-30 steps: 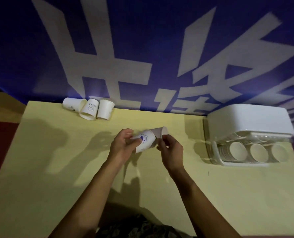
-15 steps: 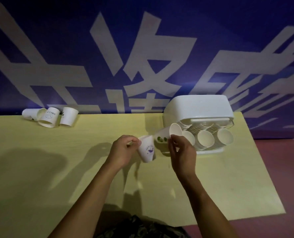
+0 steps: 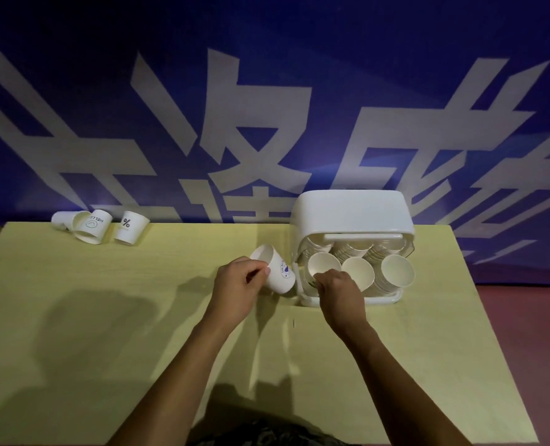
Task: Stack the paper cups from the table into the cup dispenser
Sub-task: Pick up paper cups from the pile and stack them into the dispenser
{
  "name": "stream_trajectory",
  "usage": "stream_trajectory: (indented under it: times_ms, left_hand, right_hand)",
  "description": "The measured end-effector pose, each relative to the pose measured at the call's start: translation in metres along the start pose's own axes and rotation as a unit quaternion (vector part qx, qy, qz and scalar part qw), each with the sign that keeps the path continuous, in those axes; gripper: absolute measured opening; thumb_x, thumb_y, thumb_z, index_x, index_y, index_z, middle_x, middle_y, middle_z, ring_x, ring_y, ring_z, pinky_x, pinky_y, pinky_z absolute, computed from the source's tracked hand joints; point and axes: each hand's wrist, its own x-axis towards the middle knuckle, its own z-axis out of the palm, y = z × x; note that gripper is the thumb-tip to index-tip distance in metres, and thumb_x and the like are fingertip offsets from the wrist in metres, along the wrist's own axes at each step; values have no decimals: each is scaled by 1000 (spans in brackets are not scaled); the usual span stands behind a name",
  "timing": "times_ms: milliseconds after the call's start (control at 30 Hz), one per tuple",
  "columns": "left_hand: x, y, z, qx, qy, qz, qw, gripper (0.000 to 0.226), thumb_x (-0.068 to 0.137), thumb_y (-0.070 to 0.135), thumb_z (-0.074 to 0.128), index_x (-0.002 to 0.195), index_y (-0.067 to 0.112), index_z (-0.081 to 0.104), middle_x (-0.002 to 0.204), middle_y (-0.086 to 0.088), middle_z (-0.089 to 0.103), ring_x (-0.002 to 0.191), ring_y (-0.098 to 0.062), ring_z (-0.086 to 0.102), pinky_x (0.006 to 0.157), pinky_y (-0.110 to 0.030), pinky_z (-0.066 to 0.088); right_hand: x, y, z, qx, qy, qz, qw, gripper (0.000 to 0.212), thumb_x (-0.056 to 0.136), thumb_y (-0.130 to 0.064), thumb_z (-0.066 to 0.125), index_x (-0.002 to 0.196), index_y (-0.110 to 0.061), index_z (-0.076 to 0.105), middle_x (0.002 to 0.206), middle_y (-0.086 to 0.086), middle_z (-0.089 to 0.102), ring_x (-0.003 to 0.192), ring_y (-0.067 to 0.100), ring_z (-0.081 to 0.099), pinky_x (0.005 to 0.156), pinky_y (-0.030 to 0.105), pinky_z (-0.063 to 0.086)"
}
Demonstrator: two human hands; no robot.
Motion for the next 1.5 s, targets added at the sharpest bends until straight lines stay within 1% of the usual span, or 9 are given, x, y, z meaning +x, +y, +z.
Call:
stream_trajectory:
  times_ms: [100,233,333,500,733,867,967,1133,1500]
  left_hand:
    - [-1,7,4,20,-3,28,999,12,86,20,63,85,14,73,76,4,63,68,-14,58,64,-28,48]
    - [2,18,13,50,-18,76,996,12,86,18,62,90,15,73,84,6,67,76,-12,61,71,-33,52]
    - [6,27,26,83,-29,108,990,12,87,15,65,94,14,74,91,4,69,83,-14,62,76,-33,53]
    - [11,41,54,151,-71,162,973,16,91,20,61,101,17,73,95,4,67,89,-16,58,78,-29,50]
    - [30,25,99,253,-181,148,939,24,95,27,49,86,21,70,87,1,61,86,-20,51,75,-31,45]
    - [37,14,121,284,-225,116,925,25,95,25,48,95,17,72,96,-5,64,95,-25,55,81,-35,48]
    - [34,12,127,252,-208,103,940,22,93,24,53,107,19,70,108,-1,62,104,-22,55,86,-33,48]
    - [20,5,90,220,-109,112,963,25,93,27,55,115,21,65,113,7,58,103,-13,52,81,-26,46]
    - [11,-119,-92,279,-41,-91,955,35,92,34,53,125,24,59,123,4,61,111,-18,55,90,-31,48]
  right_hand:
    - [7,7,16,-19,-47,-12,999,20,74,0,68,61,-12,60,63,8,58,57,30,54,46,30,31]
    - [9,13,18,40,-45,-12,998,12,88,-14,59,82,-14,69,84,6,66,81,30,60,58,34,45]
    - [4,14,8,114,-19,26,993,14,89,-18,61,100,-14,69,101,3,67,97,28,57,67,37,51]
    - [-5,29,-7,180,57,64,980,34,88,-12,61,122,-14,60,110,5,65,101,28,56,79,38,49]
    - [-8,42,-15,185,73,71,977,31,88,-13,66,118,-13,62,107,7,67,96,29,60,79,39,52]
    - [-13,46,-15,165,39,60,984,15,88,-14,62,103,-13,63,94,6,65,86,29,58,67,41,51]
    - [-16,42,-14,144,8,47,988,12,87,-17,62,99,-17,64,90,2,65,84,27,58,64,39,50]
    - [-14,19,-7,120,-15,20,992,14,87,-21,65,100,-17,67,94,2,68,88,26,61,65,38,52]
    - [28,-123,44,126,-102,-92,982,25,91,-26,63,113,-17,67,106,1,68,95,23,64,74,36,54]
